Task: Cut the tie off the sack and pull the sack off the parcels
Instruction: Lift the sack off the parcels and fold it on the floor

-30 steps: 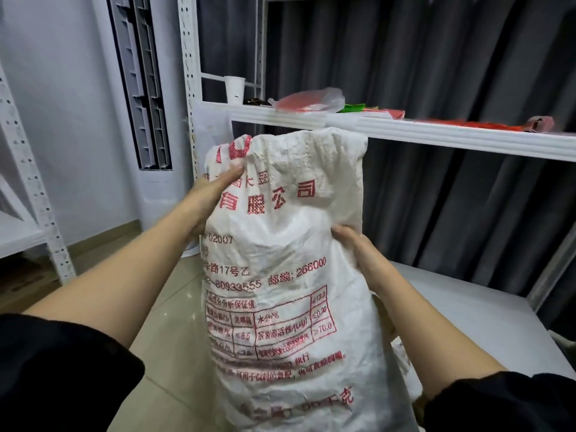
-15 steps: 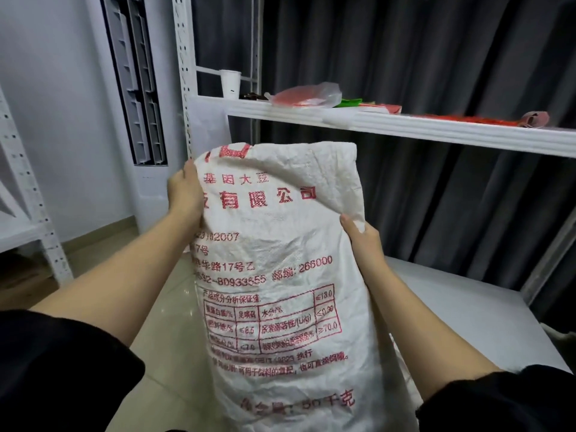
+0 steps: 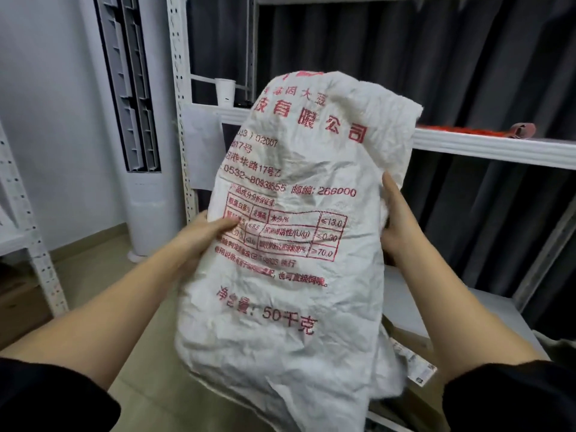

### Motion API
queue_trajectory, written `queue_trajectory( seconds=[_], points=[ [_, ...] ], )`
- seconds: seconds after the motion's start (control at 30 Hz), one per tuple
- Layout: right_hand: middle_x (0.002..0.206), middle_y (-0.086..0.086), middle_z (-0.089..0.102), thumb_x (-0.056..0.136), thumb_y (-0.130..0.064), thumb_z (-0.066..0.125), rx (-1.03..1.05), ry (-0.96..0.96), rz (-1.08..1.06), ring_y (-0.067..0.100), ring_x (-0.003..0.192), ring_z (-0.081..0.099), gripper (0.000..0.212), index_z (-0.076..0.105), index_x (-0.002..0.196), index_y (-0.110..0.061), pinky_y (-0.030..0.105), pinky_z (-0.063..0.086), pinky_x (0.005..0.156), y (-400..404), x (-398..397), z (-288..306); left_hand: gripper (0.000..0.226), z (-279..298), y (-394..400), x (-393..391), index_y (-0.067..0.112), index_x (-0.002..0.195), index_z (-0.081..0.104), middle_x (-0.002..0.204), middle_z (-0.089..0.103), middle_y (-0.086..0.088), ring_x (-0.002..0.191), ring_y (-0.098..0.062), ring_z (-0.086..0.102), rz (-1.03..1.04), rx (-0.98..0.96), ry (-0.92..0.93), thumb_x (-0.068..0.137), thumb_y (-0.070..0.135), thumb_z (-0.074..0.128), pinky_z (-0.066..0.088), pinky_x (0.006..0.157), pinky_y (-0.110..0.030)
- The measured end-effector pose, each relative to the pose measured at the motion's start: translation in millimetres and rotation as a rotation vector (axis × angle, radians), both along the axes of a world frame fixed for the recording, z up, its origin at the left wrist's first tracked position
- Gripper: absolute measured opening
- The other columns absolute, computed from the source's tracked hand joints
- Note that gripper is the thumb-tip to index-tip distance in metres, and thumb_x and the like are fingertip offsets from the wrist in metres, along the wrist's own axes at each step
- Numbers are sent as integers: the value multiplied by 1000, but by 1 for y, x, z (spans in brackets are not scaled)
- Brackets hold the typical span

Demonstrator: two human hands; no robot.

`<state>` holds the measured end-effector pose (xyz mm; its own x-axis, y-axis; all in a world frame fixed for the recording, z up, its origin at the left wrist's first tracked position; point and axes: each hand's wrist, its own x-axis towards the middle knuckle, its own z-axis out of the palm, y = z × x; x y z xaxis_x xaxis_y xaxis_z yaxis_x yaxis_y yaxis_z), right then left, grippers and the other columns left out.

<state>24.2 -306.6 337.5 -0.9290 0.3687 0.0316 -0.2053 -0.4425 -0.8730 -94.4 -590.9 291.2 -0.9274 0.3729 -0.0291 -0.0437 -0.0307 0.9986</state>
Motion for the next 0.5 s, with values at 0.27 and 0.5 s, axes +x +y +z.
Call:
queue_trajectory(
  seconds=[0.27,0.5],
  points=[
    [111,8,72,81,-30,70,421,-320,142,22,100,69,46,63,120,-9,35,53,86,4,11,-36,10,2,15,-9,18,94,61,68,74,0,58,-15,71,155,70,-4,88,10,64,57,59,-30],
    [115,0,54,92,-19,57,426,-237,-461,22,97,58,46,41,134,-11,32,48,83,0,-5,-34,18,-7,0,-12,19,95,58,114,67,-20,96,-34,66,203,-21,11,83,24,71,52,90,-51]
  ],
)
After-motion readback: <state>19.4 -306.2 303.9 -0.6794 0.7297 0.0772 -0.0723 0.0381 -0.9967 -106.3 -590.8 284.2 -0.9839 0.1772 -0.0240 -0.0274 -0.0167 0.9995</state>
